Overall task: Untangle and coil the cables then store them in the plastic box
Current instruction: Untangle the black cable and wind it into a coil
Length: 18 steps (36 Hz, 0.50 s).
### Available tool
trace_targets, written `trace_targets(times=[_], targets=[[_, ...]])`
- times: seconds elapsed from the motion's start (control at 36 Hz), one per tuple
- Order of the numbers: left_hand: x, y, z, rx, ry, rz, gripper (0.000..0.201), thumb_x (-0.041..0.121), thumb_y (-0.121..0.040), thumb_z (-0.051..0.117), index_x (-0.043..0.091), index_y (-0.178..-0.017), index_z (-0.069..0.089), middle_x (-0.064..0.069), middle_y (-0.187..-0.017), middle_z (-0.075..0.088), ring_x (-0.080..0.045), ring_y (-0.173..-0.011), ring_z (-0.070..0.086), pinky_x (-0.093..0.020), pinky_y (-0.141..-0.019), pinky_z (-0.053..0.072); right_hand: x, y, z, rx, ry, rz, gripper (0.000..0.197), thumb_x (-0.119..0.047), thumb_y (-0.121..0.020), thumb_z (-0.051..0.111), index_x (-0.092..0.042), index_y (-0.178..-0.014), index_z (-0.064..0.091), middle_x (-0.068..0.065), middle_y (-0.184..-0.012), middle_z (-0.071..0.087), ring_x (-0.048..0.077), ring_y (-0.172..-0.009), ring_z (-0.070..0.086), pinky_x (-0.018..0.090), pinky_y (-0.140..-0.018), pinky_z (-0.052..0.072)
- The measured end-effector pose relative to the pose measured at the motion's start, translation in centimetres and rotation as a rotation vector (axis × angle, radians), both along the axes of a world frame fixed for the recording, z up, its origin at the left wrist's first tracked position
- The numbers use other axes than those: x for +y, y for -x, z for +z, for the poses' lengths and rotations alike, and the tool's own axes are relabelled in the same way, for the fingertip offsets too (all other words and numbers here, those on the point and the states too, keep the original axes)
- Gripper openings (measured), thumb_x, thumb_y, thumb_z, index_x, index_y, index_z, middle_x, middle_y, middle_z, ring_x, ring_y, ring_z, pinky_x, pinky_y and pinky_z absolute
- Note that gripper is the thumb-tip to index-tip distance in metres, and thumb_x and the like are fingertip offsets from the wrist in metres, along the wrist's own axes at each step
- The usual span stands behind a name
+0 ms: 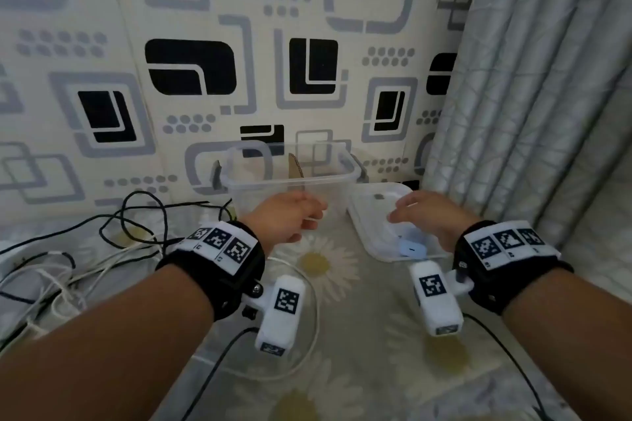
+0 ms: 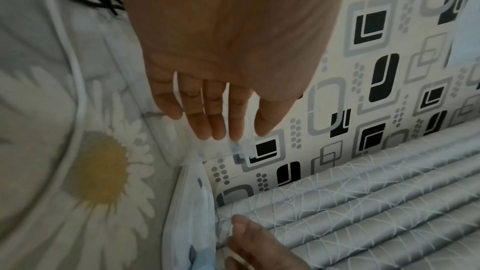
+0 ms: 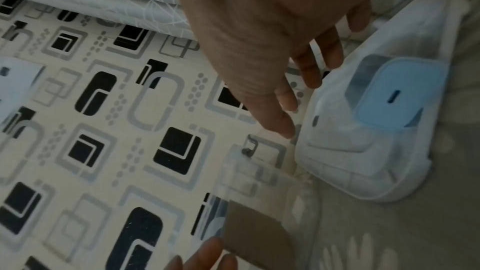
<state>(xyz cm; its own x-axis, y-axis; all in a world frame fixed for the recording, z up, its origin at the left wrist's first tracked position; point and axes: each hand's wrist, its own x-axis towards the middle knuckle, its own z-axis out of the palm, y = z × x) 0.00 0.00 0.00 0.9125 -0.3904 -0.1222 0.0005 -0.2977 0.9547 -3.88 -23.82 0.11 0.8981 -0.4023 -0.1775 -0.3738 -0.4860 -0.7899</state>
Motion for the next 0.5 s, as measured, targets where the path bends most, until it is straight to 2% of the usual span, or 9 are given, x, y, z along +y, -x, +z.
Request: trace_targets(times=[0.06,0.11,0.25,0.36,0.5], targets=[[-0.2,-0.1,-0.1,0.024,0.015,0.005,0.022,0.033,-0.093,0.060,0.019,-0.108,0.067,0.002,-0.108,0.069,-0.012,-0.095,0.064,-0.031,-0.086,0.048,-0.2,0.0,-0.5,0.047,0.070,0.003,0.053,-0.021,-0.077,0.079,-0.009,-0.125,0.057,0.006,-0.124,0.054,0.023,-0.114,0.051,0.035,-0.098,0.044],[-0.3,0.0,-0.5,0.052,0.036,0.007,0.023,0.034,-0.091,0.062,0.019,-0.107,0.068,0.002,-0.108,0.070,-0.012,-0.094,0.065,-0.031,-0.084,0.048,-0.4,0.1,-1.0,0.098,0.109,0.035,0.062,-0.023,-0.076,0.080,-0.008,-0.130,0.053,0.009,-0.135,0.051,0.025,-0.123,0.048,0.037,-0.105,0.041],[-0.8,0.3,-0.5,0.042,0.043,-0.002,0.024,0.033,-0.091,0.063,0.017,-0.109,0.068,0.002,-0.107,0.071,-0.012,-0.094,0.065,-0.029,-0.082,0.047,-0.5,0.7,-1.4,0.192,0.258,0.104,0.076,-0.026,-0.078,0.079,-0.007,-0.141,0.042,0.008,-0.147,0.040,0.023,-0.134,0.039,0.030,-0.109,0.034],[-0.7,0.2,-0.1,-0.005,0.064,0.000,0.025,0.034,-0.091,0.062,0.017,-0.108,0.068,0.003,-0.107,0.071,-0.013,-0.097,0.065,-0.030,-0.083,0.047,-0.3,0.9,-1.1,0.230,0.337,0.122,0.063,-0.026,-0.088,0.068,-0.001,-0.140,0.043,0.014,-0.147,0.040,0.025,-0.135,0.037,0.025,-0.108,0.030],[-0.7,0.0,0.7,-0.055,0.089,0.020,0.021,0.032,-0.092,0.061,0.018,-0.106,0.070,0.003,-0.105,0.071,-0.011,-0.093,0.066,-0.028,-0.081,0.048,-0.6,0.6,-0.9,0.198,0.351,0.118,0.052,-0.020,-0.085,0.072,0.003,-0.128,0.055,0.015,-0.137,0.051,0.024,-0.127,0.046,0.023,-0.099,0.036]])
